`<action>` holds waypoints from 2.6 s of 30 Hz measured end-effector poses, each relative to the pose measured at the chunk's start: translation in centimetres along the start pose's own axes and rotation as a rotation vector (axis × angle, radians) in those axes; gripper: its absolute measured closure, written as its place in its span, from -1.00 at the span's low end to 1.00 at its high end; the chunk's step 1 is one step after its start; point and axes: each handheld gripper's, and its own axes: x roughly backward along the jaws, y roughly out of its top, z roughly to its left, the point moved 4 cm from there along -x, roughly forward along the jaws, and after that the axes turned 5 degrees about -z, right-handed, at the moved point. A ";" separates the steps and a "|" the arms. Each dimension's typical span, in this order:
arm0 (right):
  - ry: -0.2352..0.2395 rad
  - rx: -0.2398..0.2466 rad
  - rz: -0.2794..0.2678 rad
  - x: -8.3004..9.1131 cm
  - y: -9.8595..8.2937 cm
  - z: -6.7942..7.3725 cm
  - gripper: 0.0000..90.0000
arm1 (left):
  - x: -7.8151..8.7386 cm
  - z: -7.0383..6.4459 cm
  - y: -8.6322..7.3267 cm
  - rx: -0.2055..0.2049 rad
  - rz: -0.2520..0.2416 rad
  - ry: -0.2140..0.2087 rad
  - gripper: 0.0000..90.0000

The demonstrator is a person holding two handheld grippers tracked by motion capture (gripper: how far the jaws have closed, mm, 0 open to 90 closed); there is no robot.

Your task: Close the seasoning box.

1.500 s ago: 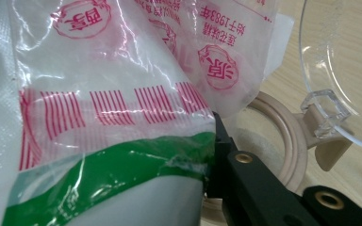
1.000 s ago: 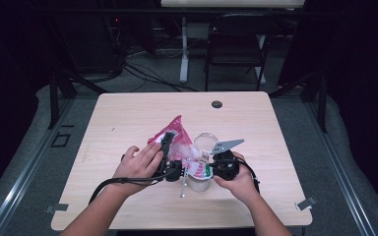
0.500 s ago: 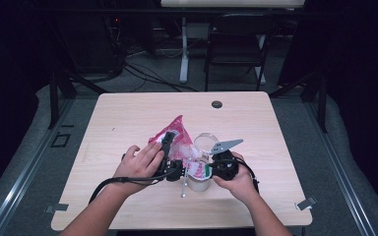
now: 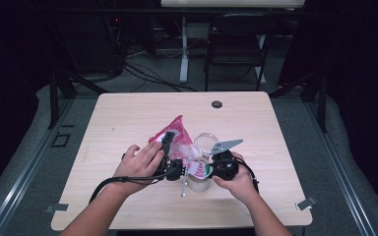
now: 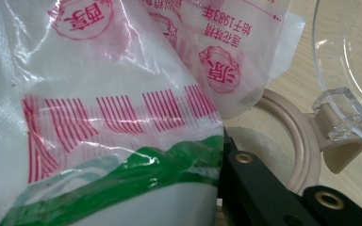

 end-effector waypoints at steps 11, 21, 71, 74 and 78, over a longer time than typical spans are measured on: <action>-0.002 0.002 -0.013 0.1 0.2 0.1 1.00 | -0.1 -0.3 -0.8 0.015 0.012 -0.009 0.35; -0.017 0.004 -0.032 0.4 0.3 0.1 1.00 | -0.2 -0.5 -1.1 0.028 0.022 -0.015 0.35; -0.040 -0.006 -0.079 0.6 0.8 0.5 1.00 | 0.0 -2.9 -2.5 0.201 0.063 -0.096 0.49; -0.050 -0.006 -0.082 0.6 0.9 0.6 1.00 | 0.0 -3.3 -2.6 0.229 0.062 -0.110 0.53; -0.051 -0.003 -0.091 0.8 1.0 0.7 1.00 | 0.1 -3.7 -2.6 0.251 0.062 -0.125 0.57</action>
